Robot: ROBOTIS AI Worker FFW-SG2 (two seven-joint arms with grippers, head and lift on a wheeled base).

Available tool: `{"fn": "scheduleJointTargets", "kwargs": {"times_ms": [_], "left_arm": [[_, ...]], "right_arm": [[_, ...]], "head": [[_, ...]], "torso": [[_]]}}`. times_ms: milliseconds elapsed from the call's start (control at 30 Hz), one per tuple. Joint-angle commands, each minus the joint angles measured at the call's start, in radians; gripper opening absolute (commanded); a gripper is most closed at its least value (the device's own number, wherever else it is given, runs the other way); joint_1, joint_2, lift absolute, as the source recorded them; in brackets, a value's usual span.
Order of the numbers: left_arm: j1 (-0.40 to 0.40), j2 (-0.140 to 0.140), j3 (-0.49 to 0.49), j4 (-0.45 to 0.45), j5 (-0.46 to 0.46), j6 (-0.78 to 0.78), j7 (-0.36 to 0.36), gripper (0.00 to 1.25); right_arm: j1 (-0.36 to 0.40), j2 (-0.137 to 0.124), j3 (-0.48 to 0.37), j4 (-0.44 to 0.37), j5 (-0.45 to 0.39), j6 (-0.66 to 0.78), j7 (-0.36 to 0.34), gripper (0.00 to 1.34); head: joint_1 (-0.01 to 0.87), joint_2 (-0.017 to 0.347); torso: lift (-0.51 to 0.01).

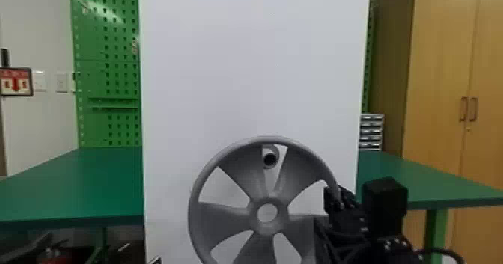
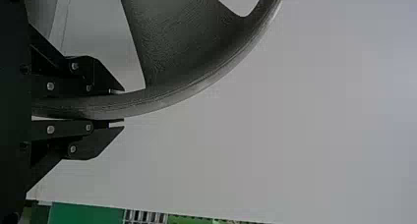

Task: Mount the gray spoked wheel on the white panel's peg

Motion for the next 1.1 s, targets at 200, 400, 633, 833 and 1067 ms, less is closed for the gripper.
{"fn": "scheduleJointTargets", "kwargs": {"times_ms": [200,400,633,833,1067], "left_arm": [[0.001,0.002,-0.001,0.0,0.0,0.005,0.0,0.73],[-0.002,0.003,-0.003,0.0,0.0,0.008,0.0,0.73],[-0.004,0.005,-0.007,0.0,-0.002,0.009,0.0,0.73],[-0.005,0.006,-0.009,0.0,-0.002,0.011,0.0,0.73],[-0.007,0.009,-0.013,0.0,0.0,0.012,0.0,0.73]], "right_arm": [[-0.07,-0.008,0.018,-0.035,-0.004,0.091,0.002,0.22],[-0.088,0.001,0.015,-0.057,-0.004,0.149,0.002,0.22],[-0.111,0.003,0.014,-0.057,-0.007,0.157,0.002,0.22],[-0.142,0.02,0.009,-0.055,-0.007,0.192,0.002,0.22],[-0.183,0.027,0.014,-0.057,-0.013,0.229,0.002,0.22]], "head": [[0.123,-0.008],[0.123,-0.008],[0.123,-0.008],[0.123,-0.008],[0.123,-0.008]], "torso": [[-0.399],[-0.399],[-0.399],[-0.399],[-0.399]]}}
